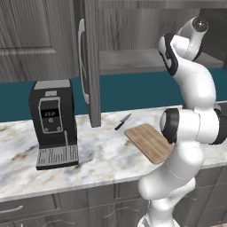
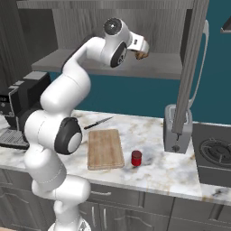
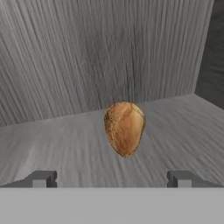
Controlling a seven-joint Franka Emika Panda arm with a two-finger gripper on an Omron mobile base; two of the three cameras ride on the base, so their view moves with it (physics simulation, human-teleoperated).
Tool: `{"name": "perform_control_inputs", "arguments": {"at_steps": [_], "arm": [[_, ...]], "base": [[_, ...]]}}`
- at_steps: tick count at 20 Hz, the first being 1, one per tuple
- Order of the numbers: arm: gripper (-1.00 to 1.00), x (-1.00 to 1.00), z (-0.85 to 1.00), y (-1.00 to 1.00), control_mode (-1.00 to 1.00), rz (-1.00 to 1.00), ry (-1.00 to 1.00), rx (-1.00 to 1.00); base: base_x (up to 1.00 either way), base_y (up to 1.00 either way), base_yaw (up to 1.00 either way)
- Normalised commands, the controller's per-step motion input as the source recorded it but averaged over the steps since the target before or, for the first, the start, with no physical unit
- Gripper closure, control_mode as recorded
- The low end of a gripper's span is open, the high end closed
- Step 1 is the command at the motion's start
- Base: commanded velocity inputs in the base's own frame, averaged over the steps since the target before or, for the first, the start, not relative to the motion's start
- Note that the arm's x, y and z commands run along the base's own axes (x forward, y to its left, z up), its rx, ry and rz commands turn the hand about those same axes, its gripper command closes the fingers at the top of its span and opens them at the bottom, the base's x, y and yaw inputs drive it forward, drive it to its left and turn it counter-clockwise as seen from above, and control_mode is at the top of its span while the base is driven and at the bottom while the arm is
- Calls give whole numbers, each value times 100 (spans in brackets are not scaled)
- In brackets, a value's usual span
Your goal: Pick the bread, place it on the cutting board, pick the jam, place it on the counter, and close the cabinet.
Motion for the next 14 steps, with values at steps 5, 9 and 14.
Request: {"name": "perform_control_inputs", "arguments": {"at_steps": [5,9,14], "arm": [[-100,25,-1,-18,-100,0,0,0],[-100,18,-3,-16,-100,0,0,0],[-100,22,-7,-9,-100,0,0,0]], "base": [[0,0,0],[0,0,0],[0,0,0]]}}
